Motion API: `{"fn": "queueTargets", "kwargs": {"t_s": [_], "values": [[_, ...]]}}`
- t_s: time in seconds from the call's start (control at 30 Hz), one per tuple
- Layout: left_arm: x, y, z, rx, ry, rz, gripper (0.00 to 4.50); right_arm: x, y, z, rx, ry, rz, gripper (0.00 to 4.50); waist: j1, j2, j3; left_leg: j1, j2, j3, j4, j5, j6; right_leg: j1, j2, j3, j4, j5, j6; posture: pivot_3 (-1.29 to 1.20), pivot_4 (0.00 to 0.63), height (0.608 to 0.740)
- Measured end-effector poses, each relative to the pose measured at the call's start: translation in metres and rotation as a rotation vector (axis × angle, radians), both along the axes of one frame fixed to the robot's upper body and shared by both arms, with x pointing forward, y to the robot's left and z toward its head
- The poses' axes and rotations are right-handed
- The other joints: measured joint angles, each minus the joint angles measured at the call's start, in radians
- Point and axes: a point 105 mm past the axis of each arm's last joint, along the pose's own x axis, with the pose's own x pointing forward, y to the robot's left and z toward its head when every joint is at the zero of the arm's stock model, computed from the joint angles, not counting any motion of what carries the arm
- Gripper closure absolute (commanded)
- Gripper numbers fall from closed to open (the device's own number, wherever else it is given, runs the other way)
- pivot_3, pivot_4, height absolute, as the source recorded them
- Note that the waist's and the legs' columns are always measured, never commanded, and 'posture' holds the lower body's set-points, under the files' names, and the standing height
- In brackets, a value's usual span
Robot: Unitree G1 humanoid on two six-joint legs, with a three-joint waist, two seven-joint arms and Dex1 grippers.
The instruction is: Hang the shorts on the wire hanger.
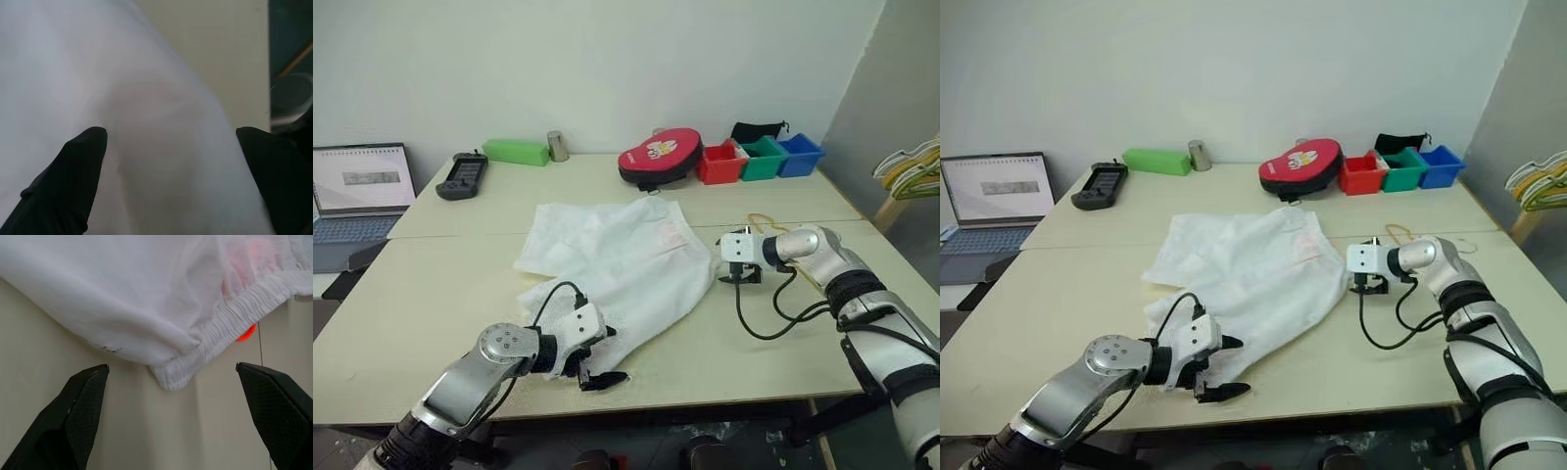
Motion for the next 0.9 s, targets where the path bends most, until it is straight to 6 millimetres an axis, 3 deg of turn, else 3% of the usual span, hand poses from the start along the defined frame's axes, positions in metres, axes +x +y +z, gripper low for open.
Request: {"fn": "queueTargets", "kwargs": {"t_s": [0.03,0.3,0.43,0.73,0.9], "values": [[0.001,0.002,-0.002,0.008,-0.010,0.006,0.00,0.000,0.002,0.000,0.000,0.000,0.009,0.10,0.000,0.000,0.000,0.000,0.000,0.000,0.000,0.000,0.000,0.000,0.000,0.000,0.000,0.000,0.000,0.00,0.022,0.740],[-0.002,0.008,-0.002,0.017,-0.007,-0.006,1.46,-0.002,0.026,-0.008,-0.028,-0.005,0.095,0.00,-0.002,0.000,0.000,0.001,0.000,-0.001,0.000,0.000,0.000,0.000,0.001,0.000,0.003,0.000,0.000,0.00,0.008,0.740],[-0.001,0.009,0.000,0.016,-0.012,-0.001,2.28,-0.001,0.030,-0.010,-0.056,-0.016,0.110,0.69,-0.002,0.000,0.000,0.003,0.000,-0.001,0.000,0.000,0.000,0.001,0.001,0.000,0.003,0.000,0.000,0.00,0.005,0.740],[0.001,0.011,0.003,0.014,-0.021,0.007,4.40,0.002,0.031,-0.010,-0.100,-0.034,0.117,3.08,-0.002,0.001,0.000,0.010,0.001,-0.002,-0.001,0.000,0.000,0.009,0.002,0.000,0.003,-0.001,-0.001,0.00,0.012,0.740],[0.004,0.016,0.002,0.016,-0.020,0.025,4.50,0.002,0.026,-0.011,-0.111,-0.033,0.110,4.26,-0.003,0.001,0.000,0.012,0.001,-0.002,-0.001,0.000,0.000,0.010,0.003,0.000,0.003,-0.001,-0.002,0.00,0.017,0.740]]}}
